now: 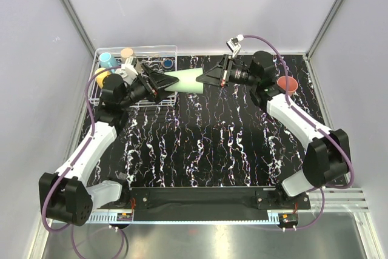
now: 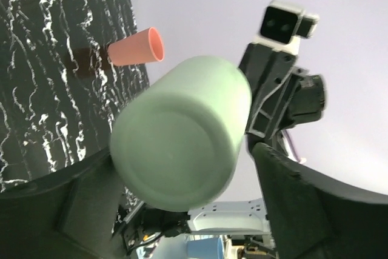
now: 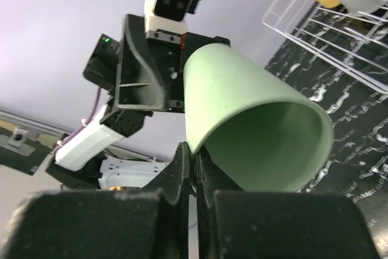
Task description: Unload the cups from the dish rack
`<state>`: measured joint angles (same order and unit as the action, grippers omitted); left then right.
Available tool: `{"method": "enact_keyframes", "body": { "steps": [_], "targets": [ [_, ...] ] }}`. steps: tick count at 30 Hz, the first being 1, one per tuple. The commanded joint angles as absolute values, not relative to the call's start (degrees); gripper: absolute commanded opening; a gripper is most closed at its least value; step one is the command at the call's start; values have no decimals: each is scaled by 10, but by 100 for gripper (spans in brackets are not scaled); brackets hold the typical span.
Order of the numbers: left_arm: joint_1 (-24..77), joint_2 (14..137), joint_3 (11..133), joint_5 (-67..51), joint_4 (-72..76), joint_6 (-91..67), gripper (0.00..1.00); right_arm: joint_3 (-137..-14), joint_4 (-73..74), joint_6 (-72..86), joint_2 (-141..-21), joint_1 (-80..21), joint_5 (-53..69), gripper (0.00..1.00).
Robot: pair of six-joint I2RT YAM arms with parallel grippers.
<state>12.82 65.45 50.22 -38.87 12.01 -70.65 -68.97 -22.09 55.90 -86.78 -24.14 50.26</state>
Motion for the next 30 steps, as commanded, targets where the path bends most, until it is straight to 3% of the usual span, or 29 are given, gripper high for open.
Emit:
{"method": "enact_keyframes", "body": {
  "steps": [1,7,10,14,19,24,30],
  "targets": [
    [133,623,525,-410,114,-676,98,-736,-117,472,-842,-232,457,0],
    [134,613,532,-410,53,-621,99,-744,-75,461,-846,-162,475,0],
    [133,608,534,-399,19,-591,99,-783,63,379,-848,-115,452,0],
    [133,597,543,-374,-38,-540,99,-887,283,266,-866,-89,332,0],
    [134,582,571,-341,-127,-464,99,-1026,505,140,-935,-87,57,0],
    [134,566,583,-305,-170,-411,99,-1159,618,92,-1010,-88,-97,0],
    [134,562,578,-300,-199,-379,99,-1240,690,72,-1077,-81,-181,0]
  ]
}}
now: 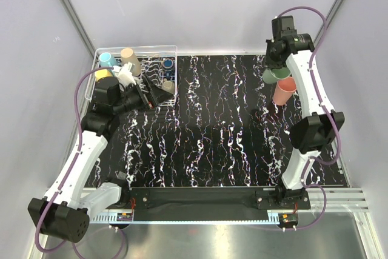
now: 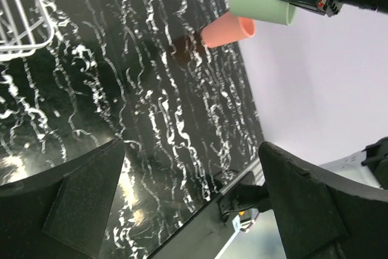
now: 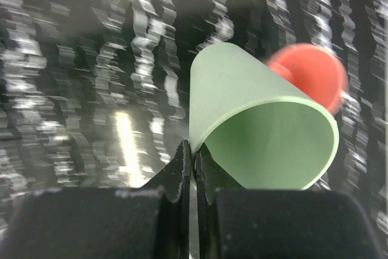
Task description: Unload the cups from the dish rack
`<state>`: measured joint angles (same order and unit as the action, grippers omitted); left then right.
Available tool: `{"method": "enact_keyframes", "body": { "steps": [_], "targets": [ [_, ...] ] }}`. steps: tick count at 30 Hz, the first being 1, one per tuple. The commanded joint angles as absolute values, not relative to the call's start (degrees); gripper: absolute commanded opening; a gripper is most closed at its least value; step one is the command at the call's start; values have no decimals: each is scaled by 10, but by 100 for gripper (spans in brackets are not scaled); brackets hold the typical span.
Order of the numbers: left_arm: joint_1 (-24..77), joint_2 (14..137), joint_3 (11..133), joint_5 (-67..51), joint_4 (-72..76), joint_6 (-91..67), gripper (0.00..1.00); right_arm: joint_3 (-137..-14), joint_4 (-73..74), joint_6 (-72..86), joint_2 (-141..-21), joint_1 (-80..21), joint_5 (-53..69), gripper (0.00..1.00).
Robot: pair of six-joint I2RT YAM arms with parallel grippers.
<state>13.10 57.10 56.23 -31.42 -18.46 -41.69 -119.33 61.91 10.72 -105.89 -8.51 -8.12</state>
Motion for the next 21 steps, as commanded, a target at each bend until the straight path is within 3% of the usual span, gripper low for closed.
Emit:
{"method": "enact_keyframes", "body": {
  "steps": [1,15,21],
  "targets": [
    [134,561,577,-297,-200,-377,99,-1255,703,70,-1084,-78,-188,0],
    [134,560,572,-295,-205,-353,99,-1353,729,43,-1130,-36,-120,0],
    [134,562,577,-294,-213,-345,99,-1422,766,43,-1147,-25,-178,0]
  ]
}}
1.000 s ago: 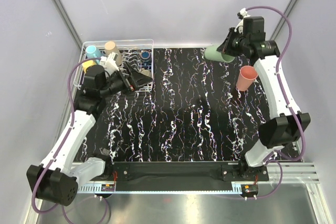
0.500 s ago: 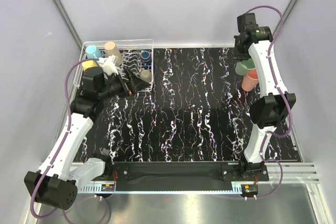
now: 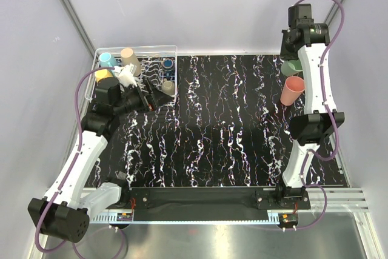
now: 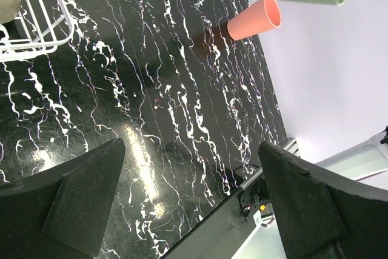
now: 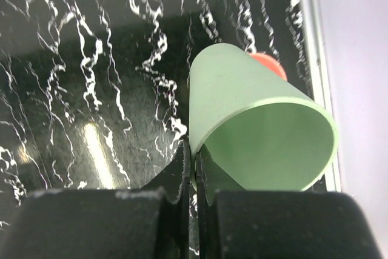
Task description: Unload the cups from the dish rack
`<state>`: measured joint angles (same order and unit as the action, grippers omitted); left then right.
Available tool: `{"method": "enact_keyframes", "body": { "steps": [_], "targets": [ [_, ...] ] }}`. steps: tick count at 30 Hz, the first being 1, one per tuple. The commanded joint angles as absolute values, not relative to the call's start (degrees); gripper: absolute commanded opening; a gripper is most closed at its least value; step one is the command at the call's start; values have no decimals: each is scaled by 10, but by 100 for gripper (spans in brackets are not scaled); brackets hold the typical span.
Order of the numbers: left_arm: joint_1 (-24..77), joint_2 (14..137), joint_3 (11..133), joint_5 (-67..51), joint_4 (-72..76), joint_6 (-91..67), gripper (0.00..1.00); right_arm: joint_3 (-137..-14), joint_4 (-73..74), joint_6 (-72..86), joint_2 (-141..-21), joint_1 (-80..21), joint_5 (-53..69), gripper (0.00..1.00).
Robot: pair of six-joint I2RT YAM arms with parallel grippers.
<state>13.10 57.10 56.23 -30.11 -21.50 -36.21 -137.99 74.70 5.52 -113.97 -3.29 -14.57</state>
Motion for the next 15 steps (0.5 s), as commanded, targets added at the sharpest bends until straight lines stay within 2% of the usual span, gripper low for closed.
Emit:
{"method": "enact_keyframes", "body": {
  "steps": [1,15],
  "targets": [
    [134,562,577,-294,-214,-344,99,-1416,766,44,-1146,-20,-180,0],
    [134,562,575,-292,-214,-345,99,-1296,693,33,-1139,45,-84,0]
  ]
}}
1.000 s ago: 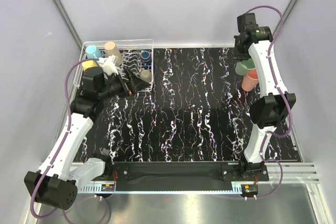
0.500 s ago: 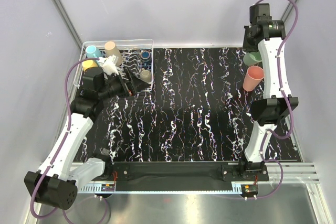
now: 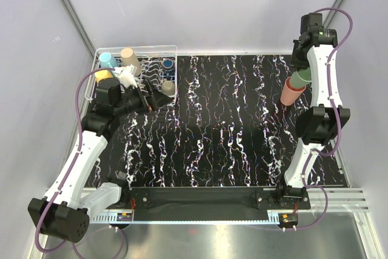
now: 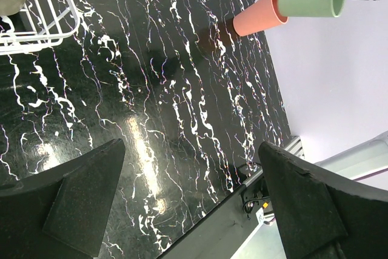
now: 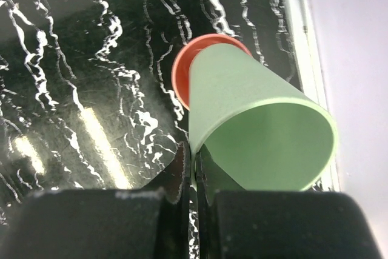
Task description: Unload the cups from the dish rack
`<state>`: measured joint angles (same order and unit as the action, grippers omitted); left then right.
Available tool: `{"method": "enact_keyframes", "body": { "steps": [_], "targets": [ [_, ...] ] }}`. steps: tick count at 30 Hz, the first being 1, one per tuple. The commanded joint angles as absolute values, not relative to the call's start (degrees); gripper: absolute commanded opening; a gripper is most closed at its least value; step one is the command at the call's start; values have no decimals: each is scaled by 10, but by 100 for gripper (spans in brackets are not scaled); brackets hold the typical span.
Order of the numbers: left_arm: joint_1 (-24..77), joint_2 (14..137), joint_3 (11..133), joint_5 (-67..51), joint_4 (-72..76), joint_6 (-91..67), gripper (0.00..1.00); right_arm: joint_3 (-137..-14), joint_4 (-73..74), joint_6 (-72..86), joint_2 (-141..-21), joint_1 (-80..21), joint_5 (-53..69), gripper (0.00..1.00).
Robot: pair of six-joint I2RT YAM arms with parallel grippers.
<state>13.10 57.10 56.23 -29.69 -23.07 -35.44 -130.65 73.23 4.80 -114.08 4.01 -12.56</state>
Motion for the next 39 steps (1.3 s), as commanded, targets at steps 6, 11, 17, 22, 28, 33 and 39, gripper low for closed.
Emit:
{"method": "enact_keyframes", "body": {
  "steps": [6,11,17,22,28,33,39],
  "targets": [
    [134,564,570,-287,-217,-342,99,-1273,686,39,-1170,47,-54,0],
    [134,570,567,-285,-217,-339,99,-1231,664,45,-1186,47,-40,0],
    [134,568,567,-279,-224,-336,99,-1192,635,45,-1202,49,-42,1],
    [134,564,566,-276,-227,-337,99,-1210,640,44,-1214,49,-38,17],
    [134,564,569,-264,-234,-331,99,-1267,667,55,-1209,49,-38,37],
    [134,564,577,-227,-246,-318,99,-1304,691,59,-1187,49,-47,54],
    [132,563,619,-133,-282,-287,99,-1305,692,72,-1127,47,-22,64]
  ]
}}
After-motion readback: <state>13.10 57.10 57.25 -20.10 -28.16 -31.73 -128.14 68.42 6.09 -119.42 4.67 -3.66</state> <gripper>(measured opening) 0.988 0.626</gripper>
